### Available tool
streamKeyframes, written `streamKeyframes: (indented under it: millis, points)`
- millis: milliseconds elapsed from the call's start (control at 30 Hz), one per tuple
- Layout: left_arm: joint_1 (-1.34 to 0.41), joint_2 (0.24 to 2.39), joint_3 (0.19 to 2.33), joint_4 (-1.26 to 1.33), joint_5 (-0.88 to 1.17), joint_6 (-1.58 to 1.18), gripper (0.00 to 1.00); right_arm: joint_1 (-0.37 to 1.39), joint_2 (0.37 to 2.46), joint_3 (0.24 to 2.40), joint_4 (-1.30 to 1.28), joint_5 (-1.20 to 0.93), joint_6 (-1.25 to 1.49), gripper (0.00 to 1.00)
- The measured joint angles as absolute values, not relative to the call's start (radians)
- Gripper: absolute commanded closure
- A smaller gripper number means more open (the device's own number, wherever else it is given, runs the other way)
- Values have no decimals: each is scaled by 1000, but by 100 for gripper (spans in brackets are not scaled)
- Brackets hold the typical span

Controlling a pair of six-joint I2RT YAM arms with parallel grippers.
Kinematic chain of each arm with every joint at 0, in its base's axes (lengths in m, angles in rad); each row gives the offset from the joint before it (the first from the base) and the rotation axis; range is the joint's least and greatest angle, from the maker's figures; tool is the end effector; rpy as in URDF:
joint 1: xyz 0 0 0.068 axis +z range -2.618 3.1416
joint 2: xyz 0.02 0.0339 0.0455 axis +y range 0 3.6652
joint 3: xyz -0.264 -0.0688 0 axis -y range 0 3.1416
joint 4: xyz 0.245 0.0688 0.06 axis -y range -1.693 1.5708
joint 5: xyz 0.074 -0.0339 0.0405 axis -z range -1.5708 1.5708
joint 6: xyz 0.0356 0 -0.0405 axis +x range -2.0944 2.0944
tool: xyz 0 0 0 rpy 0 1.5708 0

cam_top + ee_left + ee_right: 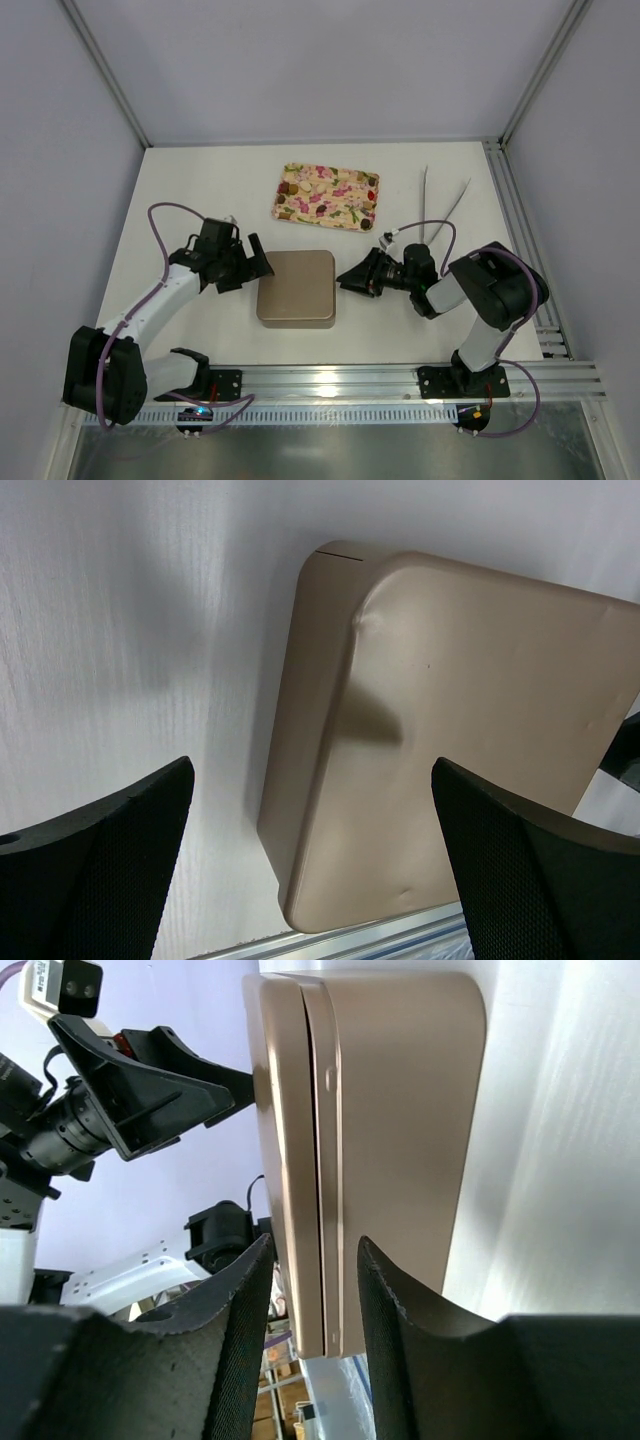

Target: Pack the chocolate

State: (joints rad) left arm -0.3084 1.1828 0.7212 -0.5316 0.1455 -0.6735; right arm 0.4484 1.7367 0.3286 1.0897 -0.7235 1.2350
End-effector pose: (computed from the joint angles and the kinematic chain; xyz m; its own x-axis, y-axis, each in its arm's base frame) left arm 0.2136 -0.0735 0.2110 -0.8583 -0.3743 -0.3510 -0.2042 0.8767 -0.4355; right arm 0.2224 0.1331 0.1103 -0.9347 0.3356 -0.1173 -0.0274 0.2609 0.9650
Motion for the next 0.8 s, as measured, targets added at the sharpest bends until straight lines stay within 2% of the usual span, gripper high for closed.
streamKeyframes:
  millis: [367,800]
  points:
    - [-348,1224,721,-527,138,-682,2,448,1606,331,888,-691,1102,47]
    - [-443,1294,770,-512,105,-706,3,472,1521,403,650,-633,974,44]
